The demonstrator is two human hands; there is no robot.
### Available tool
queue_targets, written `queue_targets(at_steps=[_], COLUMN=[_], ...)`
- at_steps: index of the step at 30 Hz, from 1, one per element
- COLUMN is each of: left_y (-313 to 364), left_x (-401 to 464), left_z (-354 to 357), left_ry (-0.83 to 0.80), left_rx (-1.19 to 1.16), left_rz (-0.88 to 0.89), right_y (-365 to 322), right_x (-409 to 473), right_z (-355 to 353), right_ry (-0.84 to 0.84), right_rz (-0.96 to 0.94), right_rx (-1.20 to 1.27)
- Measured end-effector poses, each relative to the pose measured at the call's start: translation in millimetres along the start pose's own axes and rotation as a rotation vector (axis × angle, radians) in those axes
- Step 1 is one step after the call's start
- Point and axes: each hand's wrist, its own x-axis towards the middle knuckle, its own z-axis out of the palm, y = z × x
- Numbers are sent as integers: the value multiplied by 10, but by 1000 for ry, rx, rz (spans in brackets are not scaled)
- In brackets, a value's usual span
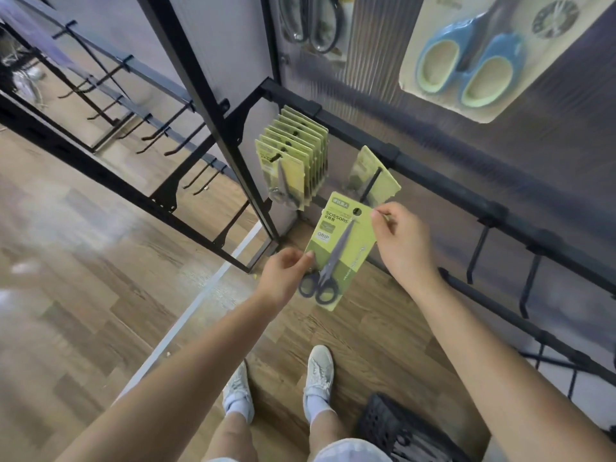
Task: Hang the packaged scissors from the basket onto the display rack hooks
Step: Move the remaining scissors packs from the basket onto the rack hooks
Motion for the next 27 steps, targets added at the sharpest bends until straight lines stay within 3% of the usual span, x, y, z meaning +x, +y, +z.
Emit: queue_targets(at_steps=[16, 27], left_y=[74, 345], left_x=[471, 829], left_z=[370, 492], left_ry=[-21, -60], left_rx=[-3, -29], left_rz=[31, 45], right_y=[78, 143], right_x=[85, 65], right_z=[51, 12], right_ry=[78, 45], right_rz=[-74, -91], right_rx=[-91, -174])
